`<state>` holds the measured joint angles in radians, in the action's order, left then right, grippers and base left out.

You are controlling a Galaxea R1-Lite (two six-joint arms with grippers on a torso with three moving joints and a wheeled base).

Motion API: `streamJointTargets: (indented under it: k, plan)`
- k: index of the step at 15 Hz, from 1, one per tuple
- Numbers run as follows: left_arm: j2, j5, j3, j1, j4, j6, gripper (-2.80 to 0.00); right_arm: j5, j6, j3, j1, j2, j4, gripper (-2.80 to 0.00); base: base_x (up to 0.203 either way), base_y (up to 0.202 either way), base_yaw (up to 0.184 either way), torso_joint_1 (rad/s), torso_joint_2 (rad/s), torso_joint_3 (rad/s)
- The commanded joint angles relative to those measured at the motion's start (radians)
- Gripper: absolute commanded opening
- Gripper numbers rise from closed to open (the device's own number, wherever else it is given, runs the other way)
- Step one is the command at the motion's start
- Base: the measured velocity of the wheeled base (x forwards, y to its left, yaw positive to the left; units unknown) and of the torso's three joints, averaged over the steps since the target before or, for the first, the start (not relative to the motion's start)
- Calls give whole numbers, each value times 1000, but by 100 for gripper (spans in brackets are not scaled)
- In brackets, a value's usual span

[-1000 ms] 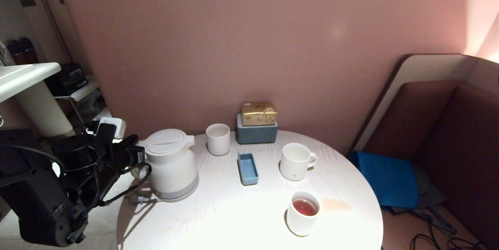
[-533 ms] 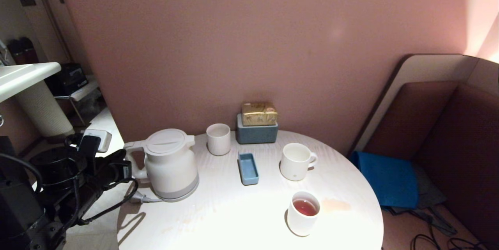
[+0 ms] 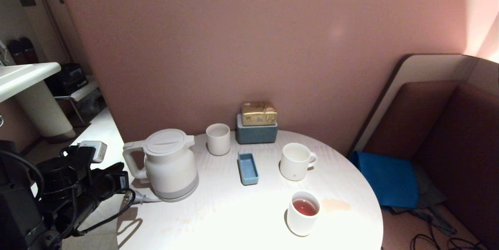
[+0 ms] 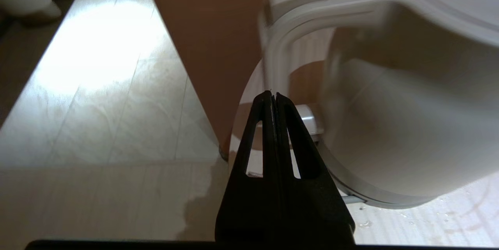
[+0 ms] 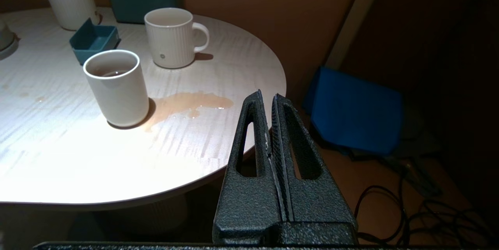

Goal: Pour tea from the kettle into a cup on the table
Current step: Pick up the kettle

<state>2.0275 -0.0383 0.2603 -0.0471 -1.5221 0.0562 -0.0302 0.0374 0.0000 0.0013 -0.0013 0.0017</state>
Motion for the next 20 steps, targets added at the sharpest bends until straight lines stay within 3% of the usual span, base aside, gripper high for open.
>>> streamJointTargets:
  k: [1, 12, 16, 20]
  plan:
    - [23, -1, 10, 0, -48, -21, -280, 0, 1, 0, 0, 1, 0, -280, 0, 0, 0, 0, 0, 0]
    - [-3, -5, -3, 0, -48, -21, -280, 0, 1, 0, 0, 1, 0, -280, 0, 0, 0, 0, 0, 0]
    - [12, -5, 48, -18, -48, -9, -280, 0, 1, 0, 0, 1, 0, -280, 0, 0, 0, 0, 0, 0]
    - [-11, -2, 0, 9, -48, -7, -280, 0, 1, 0, 0, 1, 0, -280, 0, 0, 0, 0, 0, 0]
